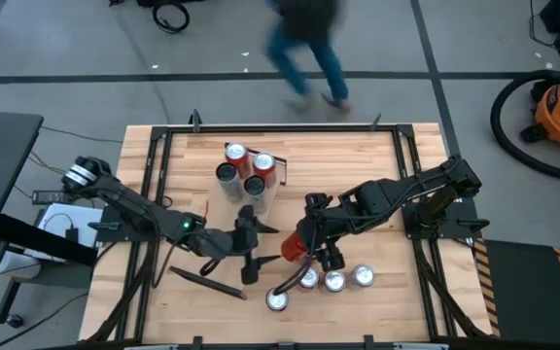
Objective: Place canned beverage on shelf
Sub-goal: Put the top red soda can on the shelf
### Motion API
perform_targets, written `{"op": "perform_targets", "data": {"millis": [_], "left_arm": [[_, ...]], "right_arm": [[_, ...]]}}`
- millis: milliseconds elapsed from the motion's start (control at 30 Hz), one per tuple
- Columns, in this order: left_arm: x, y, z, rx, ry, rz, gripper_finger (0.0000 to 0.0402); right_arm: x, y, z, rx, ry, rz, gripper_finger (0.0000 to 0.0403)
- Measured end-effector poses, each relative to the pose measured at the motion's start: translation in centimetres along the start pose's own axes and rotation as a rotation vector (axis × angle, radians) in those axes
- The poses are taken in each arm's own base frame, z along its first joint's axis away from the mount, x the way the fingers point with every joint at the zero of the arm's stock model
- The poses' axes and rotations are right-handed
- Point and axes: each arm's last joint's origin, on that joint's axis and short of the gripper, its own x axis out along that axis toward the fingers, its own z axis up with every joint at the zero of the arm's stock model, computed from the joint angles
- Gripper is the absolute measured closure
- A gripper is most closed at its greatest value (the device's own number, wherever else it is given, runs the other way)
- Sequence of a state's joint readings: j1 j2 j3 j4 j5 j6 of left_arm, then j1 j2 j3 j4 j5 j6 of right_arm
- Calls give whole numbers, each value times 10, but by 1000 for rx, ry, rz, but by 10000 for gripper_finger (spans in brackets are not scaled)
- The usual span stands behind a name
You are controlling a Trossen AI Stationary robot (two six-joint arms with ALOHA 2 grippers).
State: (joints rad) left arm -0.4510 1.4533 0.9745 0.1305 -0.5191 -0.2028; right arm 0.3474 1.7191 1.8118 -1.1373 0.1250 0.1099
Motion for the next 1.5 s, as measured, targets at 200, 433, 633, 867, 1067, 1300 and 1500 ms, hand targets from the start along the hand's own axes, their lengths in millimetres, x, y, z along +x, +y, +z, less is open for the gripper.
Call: {"op": "perform_targets", "data": {"millis": [200, 433, 633, 867, 1067, 1300, 1500], "left_arm": [[5, 3, 0, -23, -9, -6, 86], [10, 4, -3, -54, 29, -82, 86], [13, 10, -1, -62, 39, -123, 86], [14, 13, 0, -60, 37, -116, 86], [15, 14, -1, -59, 39, -115, 86], [5, 15, 5, -64, 28, -124, 86], [-15, 15, 10, -54, 54, -102, 86]], "right_arm": [[0, 1, 4, -4, -45, 19, 76], [-1, 2, 9, -29, -91, 22, 76], [-1, 1, 13, -74, -140, -26, 76], [-1, 0, 16, -69, -166, -29, 76], [4, 0, 15, -67, -167, -45, 76], [10, 1, 24, -89, -238, -54, 76], [14, -4, 33, -126, -307, -75, 76]]}}
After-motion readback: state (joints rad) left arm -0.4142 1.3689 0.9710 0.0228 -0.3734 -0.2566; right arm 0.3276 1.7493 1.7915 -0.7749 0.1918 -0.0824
